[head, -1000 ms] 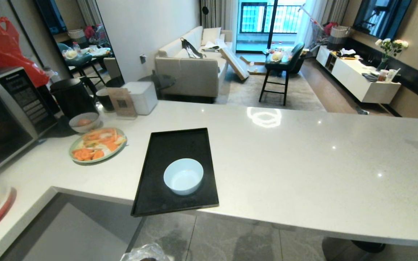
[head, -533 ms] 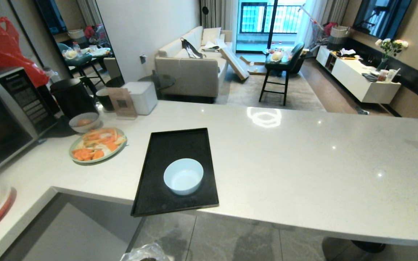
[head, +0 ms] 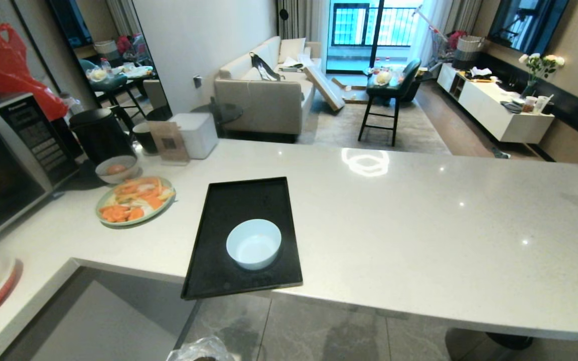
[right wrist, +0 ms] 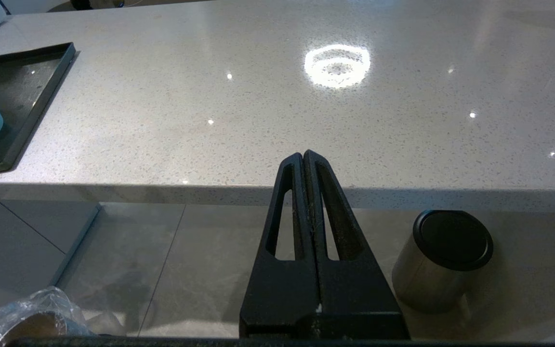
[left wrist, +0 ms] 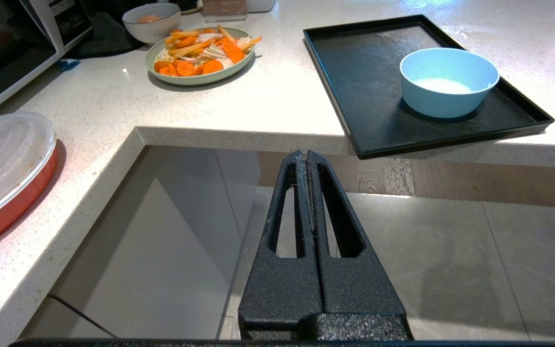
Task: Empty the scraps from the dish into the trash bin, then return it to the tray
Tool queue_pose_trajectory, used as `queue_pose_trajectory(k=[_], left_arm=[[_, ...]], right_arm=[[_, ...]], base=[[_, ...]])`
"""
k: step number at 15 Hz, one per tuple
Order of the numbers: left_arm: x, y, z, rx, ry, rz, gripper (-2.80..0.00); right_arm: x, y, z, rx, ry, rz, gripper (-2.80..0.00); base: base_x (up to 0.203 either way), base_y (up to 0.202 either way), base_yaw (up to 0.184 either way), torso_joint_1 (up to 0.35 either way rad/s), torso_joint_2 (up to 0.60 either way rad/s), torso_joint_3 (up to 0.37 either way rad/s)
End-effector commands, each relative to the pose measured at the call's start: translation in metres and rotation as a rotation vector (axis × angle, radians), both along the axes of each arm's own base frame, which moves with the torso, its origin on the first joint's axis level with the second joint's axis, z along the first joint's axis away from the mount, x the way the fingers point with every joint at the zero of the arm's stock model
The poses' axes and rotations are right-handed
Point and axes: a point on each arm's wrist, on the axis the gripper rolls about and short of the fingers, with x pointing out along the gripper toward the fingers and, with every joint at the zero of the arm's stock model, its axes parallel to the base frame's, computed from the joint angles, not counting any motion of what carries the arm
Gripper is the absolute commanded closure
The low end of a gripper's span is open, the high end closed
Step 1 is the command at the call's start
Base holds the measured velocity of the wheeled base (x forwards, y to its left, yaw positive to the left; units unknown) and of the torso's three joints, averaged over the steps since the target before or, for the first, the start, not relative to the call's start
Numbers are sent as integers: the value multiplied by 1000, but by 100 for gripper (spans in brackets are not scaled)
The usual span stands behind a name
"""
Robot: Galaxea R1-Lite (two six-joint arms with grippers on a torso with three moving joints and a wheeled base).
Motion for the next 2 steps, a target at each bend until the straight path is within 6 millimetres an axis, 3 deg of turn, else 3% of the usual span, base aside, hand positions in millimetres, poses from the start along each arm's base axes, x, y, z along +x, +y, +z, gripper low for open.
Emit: queue_pose_trajectory(k=[1,2], left_arm=[[0,0,0,0,-1,0,0],[0,0,0,0,-1,0,0]], right_arm=[[0,0,0,1,-1,0,0],[0,0,0,1,-1,0,0]], base=[[0,0,0,0,0,0],[0,0,0,0,0,0]])
